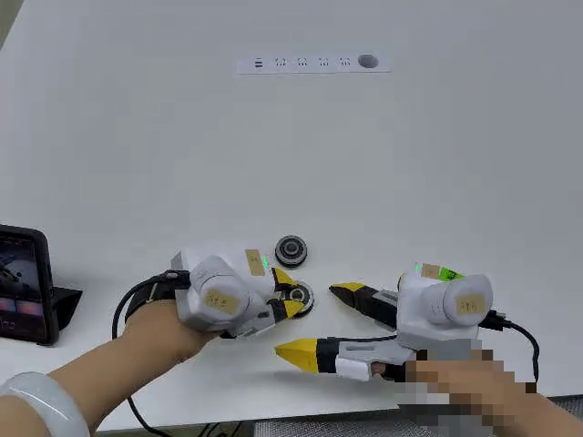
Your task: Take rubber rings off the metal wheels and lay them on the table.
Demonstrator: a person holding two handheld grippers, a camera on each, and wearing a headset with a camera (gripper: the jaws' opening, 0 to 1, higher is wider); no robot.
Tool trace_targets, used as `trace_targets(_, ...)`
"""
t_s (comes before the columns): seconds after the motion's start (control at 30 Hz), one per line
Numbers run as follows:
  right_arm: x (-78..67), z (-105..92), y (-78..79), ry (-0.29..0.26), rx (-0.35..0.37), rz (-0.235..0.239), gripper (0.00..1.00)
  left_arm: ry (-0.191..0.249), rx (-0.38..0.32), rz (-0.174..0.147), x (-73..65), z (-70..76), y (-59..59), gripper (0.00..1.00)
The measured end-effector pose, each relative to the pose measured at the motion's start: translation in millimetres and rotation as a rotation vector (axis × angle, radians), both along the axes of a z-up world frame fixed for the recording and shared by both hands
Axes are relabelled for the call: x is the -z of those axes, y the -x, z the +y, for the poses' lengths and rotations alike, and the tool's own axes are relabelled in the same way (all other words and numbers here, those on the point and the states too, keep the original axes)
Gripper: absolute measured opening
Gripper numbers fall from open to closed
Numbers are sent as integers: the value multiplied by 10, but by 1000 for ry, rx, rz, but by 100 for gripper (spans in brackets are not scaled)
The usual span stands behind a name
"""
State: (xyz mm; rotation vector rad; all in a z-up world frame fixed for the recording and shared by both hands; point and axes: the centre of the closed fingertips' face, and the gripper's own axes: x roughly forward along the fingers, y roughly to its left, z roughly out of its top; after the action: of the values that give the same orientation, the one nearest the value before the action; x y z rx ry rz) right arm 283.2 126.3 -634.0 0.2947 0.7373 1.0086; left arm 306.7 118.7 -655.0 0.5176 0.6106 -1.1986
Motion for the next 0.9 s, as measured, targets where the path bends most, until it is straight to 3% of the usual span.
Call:
trace_targets(0.3,-64,40,-95,-61,27,60,75,2,4,-4,6,3,-1,13)
trace_targets(0.53,-92,61,-148,-105,50,143,70,5,7,-8,2,3,2,13)
trace_targets(0.9,-3,8,-207,-91,76,241,60,11,8,-11,1,2,4,13)
